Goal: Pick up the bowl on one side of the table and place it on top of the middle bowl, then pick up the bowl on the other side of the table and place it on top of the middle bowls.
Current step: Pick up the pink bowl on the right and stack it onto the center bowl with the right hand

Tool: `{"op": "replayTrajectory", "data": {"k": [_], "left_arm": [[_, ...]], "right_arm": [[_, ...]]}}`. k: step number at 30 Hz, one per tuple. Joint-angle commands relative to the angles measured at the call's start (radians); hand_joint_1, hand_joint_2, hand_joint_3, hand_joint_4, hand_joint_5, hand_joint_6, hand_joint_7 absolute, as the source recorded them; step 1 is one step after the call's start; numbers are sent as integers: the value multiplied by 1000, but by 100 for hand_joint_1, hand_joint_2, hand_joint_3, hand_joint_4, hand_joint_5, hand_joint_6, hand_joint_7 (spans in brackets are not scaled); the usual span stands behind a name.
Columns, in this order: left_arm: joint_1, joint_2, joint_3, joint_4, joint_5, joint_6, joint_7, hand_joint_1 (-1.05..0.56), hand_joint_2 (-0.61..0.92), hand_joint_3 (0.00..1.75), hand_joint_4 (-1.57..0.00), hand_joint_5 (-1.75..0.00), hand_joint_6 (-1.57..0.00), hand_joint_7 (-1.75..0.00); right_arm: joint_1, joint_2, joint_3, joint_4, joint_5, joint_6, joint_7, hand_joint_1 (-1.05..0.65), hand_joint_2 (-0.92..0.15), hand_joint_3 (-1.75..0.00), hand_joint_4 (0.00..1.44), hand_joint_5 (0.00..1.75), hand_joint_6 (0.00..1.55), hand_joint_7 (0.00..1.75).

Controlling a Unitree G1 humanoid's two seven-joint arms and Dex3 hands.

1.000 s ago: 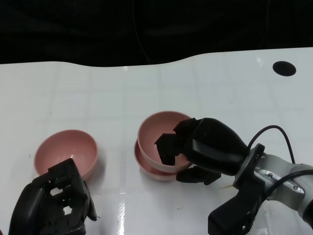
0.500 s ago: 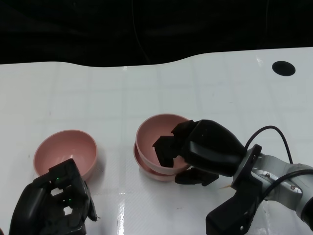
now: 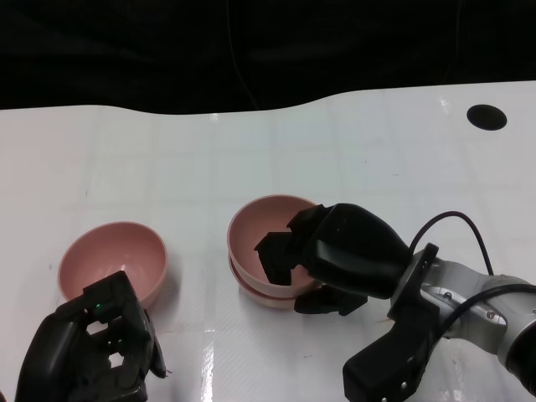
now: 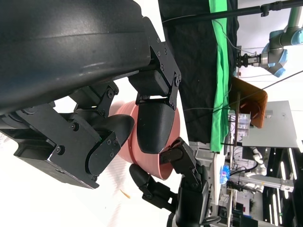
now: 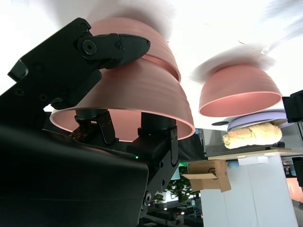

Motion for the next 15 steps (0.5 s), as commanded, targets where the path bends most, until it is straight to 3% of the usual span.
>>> {"op": "replayTrajectory", "data": {"k": [1, 15], "left_arm": [[5, 7, 7, 4, 6, -14, 13, -1, 45, 139, -90, -175, -77, -173], [-1, 10, 7, 17, 0, -19, 8, -1, 45, 139, -90, -175, -76, -174]], "right_arm": [[-22, -4, 6, 11, -4, -6, -17, -21, -71, -62, 92, 175, 61, 173], [-31, -2, 29, 28, -26, 10, -26, -21, -72, -58, 91, 175, 58, 175]]}}
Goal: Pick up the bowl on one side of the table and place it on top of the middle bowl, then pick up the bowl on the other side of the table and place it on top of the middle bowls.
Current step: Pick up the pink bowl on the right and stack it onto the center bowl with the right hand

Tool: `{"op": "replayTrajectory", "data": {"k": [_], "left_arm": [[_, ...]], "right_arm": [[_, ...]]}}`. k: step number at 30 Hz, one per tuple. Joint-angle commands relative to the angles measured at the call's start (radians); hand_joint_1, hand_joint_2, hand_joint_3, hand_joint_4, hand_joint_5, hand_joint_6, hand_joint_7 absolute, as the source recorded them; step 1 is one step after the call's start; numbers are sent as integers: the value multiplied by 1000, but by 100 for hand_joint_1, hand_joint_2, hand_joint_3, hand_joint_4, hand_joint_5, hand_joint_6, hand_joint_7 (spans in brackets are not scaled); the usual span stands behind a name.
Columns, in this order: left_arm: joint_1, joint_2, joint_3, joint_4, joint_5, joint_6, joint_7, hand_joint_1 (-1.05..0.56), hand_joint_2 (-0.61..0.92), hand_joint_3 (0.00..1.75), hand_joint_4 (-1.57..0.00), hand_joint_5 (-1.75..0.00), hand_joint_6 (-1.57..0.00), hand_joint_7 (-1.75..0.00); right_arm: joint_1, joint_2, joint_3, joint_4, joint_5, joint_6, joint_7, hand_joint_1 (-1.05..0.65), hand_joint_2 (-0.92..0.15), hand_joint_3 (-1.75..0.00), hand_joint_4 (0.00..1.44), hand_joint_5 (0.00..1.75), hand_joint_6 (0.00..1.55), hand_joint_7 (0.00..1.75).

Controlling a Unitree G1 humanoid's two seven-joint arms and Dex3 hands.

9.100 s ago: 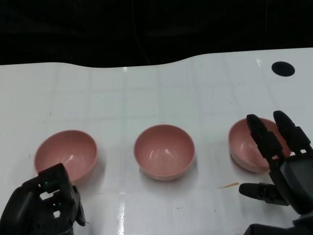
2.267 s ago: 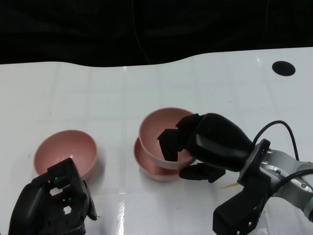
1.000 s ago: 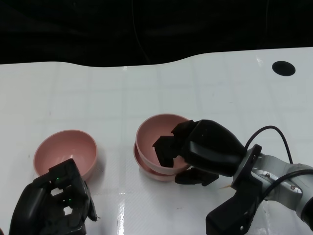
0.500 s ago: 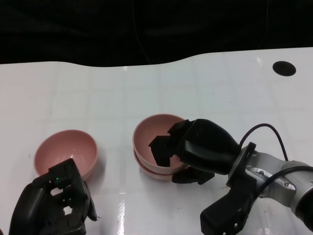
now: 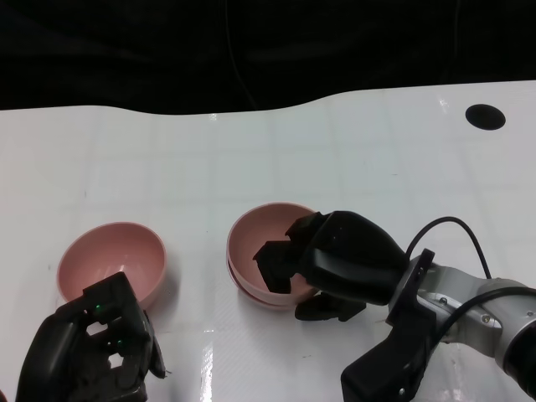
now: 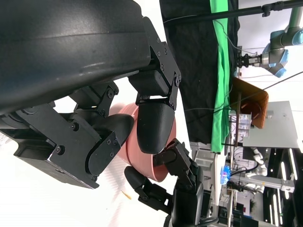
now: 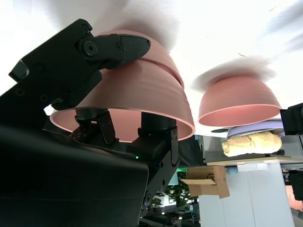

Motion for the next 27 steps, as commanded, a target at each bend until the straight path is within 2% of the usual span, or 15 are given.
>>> {"op": "replayTrajectory", "data": {"k": [1, 7, 12, 16, 18, 21, 23, 24, 25, 26, 27], "left_arm": [[6, 10, 7, -10, -3, -1, 8, -1, 45, 139, -89, -175, -76, -174], [9, 7, 6, -11, -9, 2, 7, 0, 46, 137, -88, -175, -76, -173], [5, 6, 7, -5, -5, -4, 9, -1, 46, 136, -88, -175, -77, -173], [4, 5, 7, -5, -6, -2, 9, -2, 46, 136, -88, -175, -77, -173], [4, 6, 6, -4, -8, 1, 7, -2, 46, 136, -88, -175, -77, -173], [6, 4, 5, -9, -6, 5, 13, -2, 46, 136, -88, -175, -77, -173], [7, 4, 3, -13, -5, 9, 15, 0, 47, 136, -89, -175, -77, -173], [7, 5, 3, -14, -4, 10, 15, 0, 46, 136, -89, -175, -77, -173], [8, 5, 3, -15, -4, 10, 15, 0, 46, 136, -88, -175, -77, -174], [8, 5, 3, -15, -6, 10, 12, -1, 46, 136, -88, -175, -77, -174], [8, 5, 3, -14, -8, 9, 11, -1, 47, 136, -88, -175, -76, -174]], "right_arm": [[-24, -8, 2, 7, -1, 3, -9, -22, -73, -55, 91, 175, 59, 173], [-24, -7, 5, 13, 0, 1, -8, -21, -76, -50, 90, 175, 59, 172], [-27, -6, 8, 19, -3, 1, -10, -23, -80, -48, 90, 175, 62, 164], [-28, -3, 7, 27, 3, -5, -6, -21, -79, -45, 89, 175, 61, 168], [-31, -2, 6, 31, 9, -5, 11, -22, -84, -35, 89, 175, 67, 152], [-29, -4, 2, 40, 15, -8, 12, -25, -88, -26, 87, 175, 70, 147], [-26, -5, 0, 48, 15, -8, -2, -41, -91, -28, 82, 170, 77, 118], [-24, -6, -3, 50, 21, -7, 7, -46, -92, -30, 83, 163, 80, 108], [-22, -7, -6, 49, 26, -2, 16, -51, -92, -32, 84, 149, 82, 91], [-20, -9, -7, 45, 26, 6, 24, -57, -92, -33, 87, 121, 85, 67], [-18, -11, -7, 41, 26, 13, 28, -64, -92, -37, 95, 76, 89, 36]]}}
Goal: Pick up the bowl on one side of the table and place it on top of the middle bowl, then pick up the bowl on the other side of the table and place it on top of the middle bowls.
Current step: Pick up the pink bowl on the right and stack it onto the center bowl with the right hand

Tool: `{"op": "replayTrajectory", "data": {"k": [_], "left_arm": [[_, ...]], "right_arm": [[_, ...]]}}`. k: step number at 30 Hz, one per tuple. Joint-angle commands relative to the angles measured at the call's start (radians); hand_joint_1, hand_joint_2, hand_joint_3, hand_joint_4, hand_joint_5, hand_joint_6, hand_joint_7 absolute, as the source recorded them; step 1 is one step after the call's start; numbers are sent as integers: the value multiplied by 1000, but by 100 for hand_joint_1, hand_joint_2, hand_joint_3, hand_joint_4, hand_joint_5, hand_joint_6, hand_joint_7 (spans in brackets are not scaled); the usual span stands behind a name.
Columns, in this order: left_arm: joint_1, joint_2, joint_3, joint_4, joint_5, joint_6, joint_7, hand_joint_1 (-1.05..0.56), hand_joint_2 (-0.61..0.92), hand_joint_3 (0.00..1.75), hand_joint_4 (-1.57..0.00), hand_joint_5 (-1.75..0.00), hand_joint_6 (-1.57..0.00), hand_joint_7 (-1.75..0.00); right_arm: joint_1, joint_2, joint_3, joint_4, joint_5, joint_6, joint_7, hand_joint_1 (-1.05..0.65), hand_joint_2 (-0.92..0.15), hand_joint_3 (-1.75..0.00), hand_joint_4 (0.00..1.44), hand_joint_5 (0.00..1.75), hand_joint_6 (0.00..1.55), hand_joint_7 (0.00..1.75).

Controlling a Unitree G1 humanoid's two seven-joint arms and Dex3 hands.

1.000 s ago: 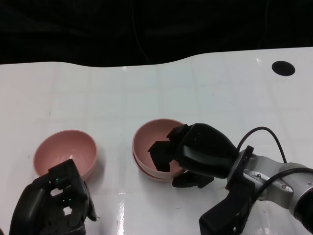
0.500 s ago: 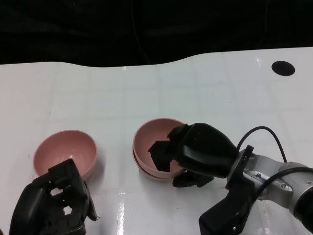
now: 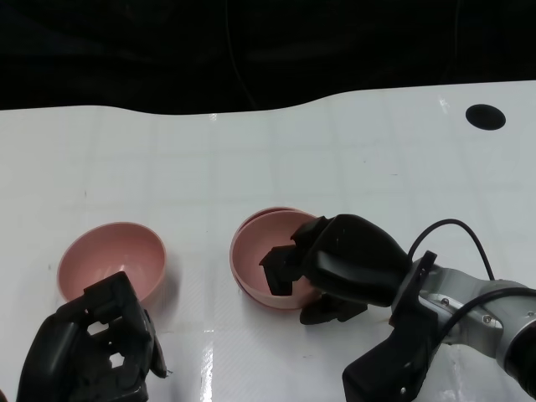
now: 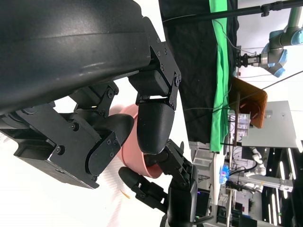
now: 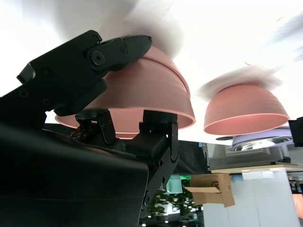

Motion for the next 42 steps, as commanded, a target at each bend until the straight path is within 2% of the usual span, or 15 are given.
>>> {"op": "replayTrajectory", "data": {"k": [1, 2, 3, 5, 6, 9, 14, 27, 32, 36, 38, 42], "left_arm": [[7, 6, 6, -9, -7, 6, 10, -1, 47, 136, -88, -175, -76, -174], [7, 6, 6, -9, -8, 6, 9, -1, 47, 136, -88, -175, -76, -174], [6, 6, 6, -8, -10, 7, 7, -1, 47, 136, -88, -175, -76, -175], [6, 5, 6, -8, -11, 9, 8, -1, 47, 136, -88, -175, -76, -175], [6, 5, 5, -8, -9, 8, 9, -1, 47, 136, -88, -175, -76, -175], [3, 5, 6, 0, -8, 1, 6, -2, 47, 134, -88, -175, -76, -175], [3, 5, 6, -2, -10, 4, 5, -2, 48, 132, -88, -175, -76, -175], [1, 5, 6, 1, -4, 0, 9, -2, 50, 131, -88, -175, -76, -175], [2, 5, 7, -1, -4, 6, 12, -1, 49, 132, -88, -175, -76, -174], [-2, 8, 8, 8, -3, -4, 4, -1, 49, 134, -88, -175, -76, -175], [-6, 7, 9, 11, -3, -1, 8, -1, 48, 134, -88, -175, -76, -175], [-8, 4, 11, 10, -1, 1, 15, -1, 47, 135, -88, -175, -76, -175]], "right_arm": [[-12, -14, -8, -3, 14, 17, 19, -67, -92, -38, 100, 56, 92, 22], [-11, -14, -8, -5, 14, 19, 20, -68, -92, -39, 103, 43, 94, 14], [-10, -17, -9, -11, 20, 29, 53, -71, -92, -40, 97, 35, 89, 9], [-5, -23, -10, -30, 29, 60, 120, -80, -92, -48, 67, 12, 65, 2], [-2, -26, -11, -40, 30, 71, 141, -82, -92, -50, 60, 7, 58, 1], [6, -32, -11, -61, 30, 89, 162, -88, -92, -52, 40, 1, 42, 0], [11, -40, -3, -77, 27, 99, 174, -91, -92, -55, 28, 0, 33, 0], [35, -54, 3, -106, 8, 126, 155, -90, -92, -58, 26, 0, 32, 0], [71, -75, -17, -150, 4, 134, 92, -89, -92, -54, 30, 2, 34, 1], [118, -123, -64, -226, 25, 124, 57, -82, -92, -46, 37, 5, 39, 2], [163, -179, -115, -276, 51, 90, 15, -80, -92, -45, 42, 6, 42, 3], [240, -258, -188, -334, 71, 31, -62, -73, -92, -42, 50, 9, 52, 6]]}}
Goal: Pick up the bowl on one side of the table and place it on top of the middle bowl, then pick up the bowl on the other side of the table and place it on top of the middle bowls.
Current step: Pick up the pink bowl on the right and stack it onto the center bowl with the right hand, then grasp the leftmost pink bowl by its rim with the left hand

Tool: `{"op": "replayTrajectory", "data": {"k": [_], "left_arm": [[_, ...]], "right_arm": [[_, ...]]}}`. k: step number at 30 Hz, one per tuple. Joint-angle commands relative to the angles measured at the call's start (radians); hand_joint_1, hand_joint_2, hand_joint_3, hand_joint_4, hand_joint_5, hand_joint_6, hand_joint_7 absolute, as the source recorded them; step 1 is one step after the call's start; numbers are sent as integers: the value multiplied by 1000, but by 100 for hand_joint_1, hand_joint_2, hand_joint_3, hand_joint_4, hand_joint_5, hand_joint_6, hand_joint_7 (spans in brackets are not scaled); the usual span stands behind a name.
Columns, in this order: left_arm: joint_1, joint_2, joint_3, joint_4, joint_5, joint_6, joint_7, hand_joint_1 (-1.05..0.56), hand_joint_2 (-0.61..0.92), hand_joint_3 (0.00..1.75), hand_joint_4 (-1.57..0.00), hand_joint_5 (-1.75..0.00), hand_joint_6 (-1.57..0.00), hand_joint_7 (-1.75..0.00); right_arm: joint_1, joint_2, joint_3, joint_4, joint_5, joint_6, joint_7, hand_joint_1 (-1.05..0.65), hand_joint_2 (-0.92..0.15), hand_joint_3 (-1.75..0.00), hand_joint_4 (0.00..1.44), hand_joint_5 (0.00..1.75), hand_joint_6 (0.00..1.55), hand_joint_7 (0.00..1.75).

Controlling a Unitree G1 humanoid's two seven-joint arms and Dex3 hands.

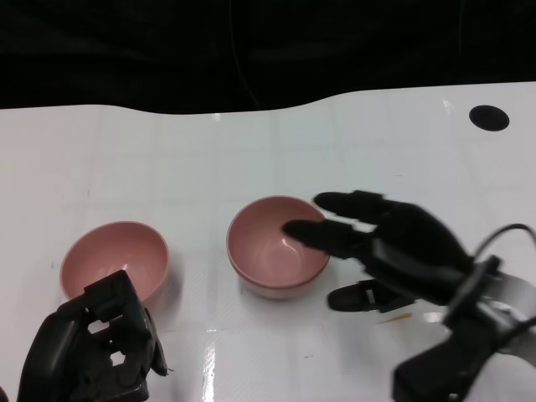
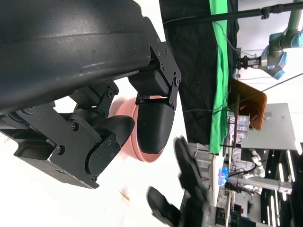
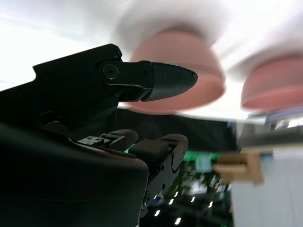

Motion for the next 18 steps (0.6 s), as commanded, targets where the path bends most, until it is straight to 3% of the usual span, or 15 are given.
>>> {"op": "replayTrajectory", "data": {"k": [1, 6, 10, 11, 14, 17, 18], "left_arm": [[-1, 7, 9, 2, 3, 1, 19, -1, 46, 135, -89, -175, -76, -174], [-8, 12, 17, 7, -12, 4, 13, -1, 46, 137, -89, -175, -77, -173], [-17, 16, 28, 24, -25, -3, -1, -1, 47, 137, -89, -175, -77, -174], [-20, 18, 32, 25, -21, -1, 5, -1, 47, 136, -89, -175, -77, -174], [-24, 22, 40, 29, -18, -3, 10, -1, 44, 140, -90, -175, -77, -174], [-26, 20, 49, 31, -18, -10, 14, -1, 44, 141, -90, -175, -77, -174], [-28, 18, 53, 32, -18, -13, 19, -1, 42, 143, -89, -175, -77, -171]], "right_arm": [[87, -89, -69, -45, 16, -44, -87, -71, -92, -44, 54, 10, 55, 7], [196, -148, -141, -42, 38, -105, -194, -66, -92, -41, 67, 11, 64, 6], [245, -149, -177, -23, 62, -149, -233, -61, -92, -38, 74, 12, 68, 6], [270, -137, -193, -9, 106, -176, -233, -61, -92, -38, 75, 12, 68, 6], [315, -95, -232, 19, 212, -236, -221, -36, -92, -21, 97, 25, 86, 11], [322, -59, -254, 59, 274, -276, -200, -29, -92, -17, 103, 31, 91, 11], [322, -42, -262, 85, 306, -295, -191, -16, -90, -24, 110, 59, 104, 18]]}}
